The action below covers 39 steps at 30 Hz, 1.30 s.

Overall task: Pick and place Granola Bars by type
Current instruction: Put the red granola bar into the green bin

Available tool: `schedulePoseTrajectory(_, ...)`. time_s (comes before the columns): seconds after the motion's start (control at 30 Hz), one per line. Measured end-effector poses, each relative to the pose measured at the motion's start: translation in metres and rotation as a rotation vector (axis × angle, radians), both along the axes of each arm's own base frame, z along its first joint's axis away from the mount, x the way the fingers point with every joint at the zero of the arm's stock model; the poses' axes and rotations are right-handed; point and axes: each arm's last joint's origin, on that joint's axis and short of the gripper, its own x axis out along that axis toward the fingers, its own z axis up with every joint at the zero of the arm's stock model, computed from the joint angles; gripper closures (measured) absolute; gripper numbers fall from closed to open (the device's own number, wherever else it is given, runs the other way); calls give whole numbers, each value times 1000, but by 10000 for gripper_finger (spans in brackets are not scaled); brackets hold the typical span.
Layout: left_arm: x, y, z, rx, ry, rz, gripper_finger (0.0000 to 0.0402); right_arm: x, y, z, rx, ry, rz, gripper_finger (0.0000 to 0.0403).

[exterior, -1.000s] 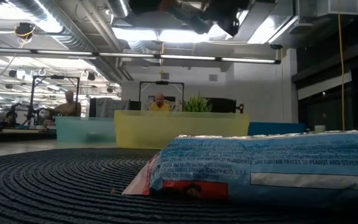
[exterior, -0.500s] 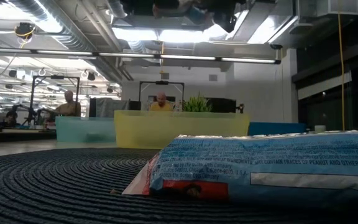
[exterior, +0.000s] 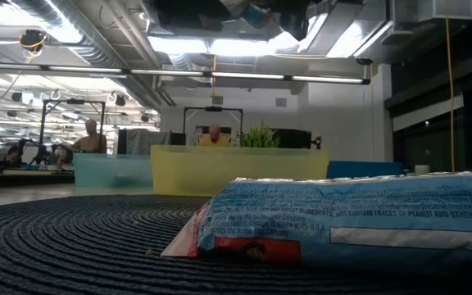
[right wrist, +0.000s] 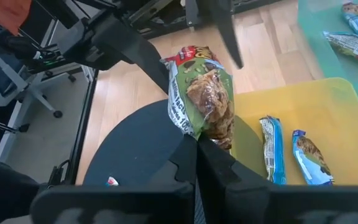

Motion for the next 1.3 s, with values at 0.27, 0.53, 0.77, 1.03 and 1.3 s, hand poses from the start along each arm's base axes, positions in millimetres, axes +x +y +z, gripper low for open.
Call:
schedulePoseTrajectory(0.27,1,-1,1,-24,-9,-27,288,0,1,1,13,-7,18,394)
schedulePoseTrajectory(0.53,1,-2,2,-37,-22,-49,369,0,2,1,30,-8,46,393)
schedulePoseTrajectory(0.77,1,-2,2,-49,-29,-46,364,-1,4,1,26,-29,150,359)
schedulePoseTrajectory(1.03,1,-2,2,-73,-38,-26,375,-2,3,-2,-48,-4,141,245)
schedulePoseTrajectory(1.3,1,-1,2,-76,-41,-21,375,-19,-10,-19,-201,259,-13,174)
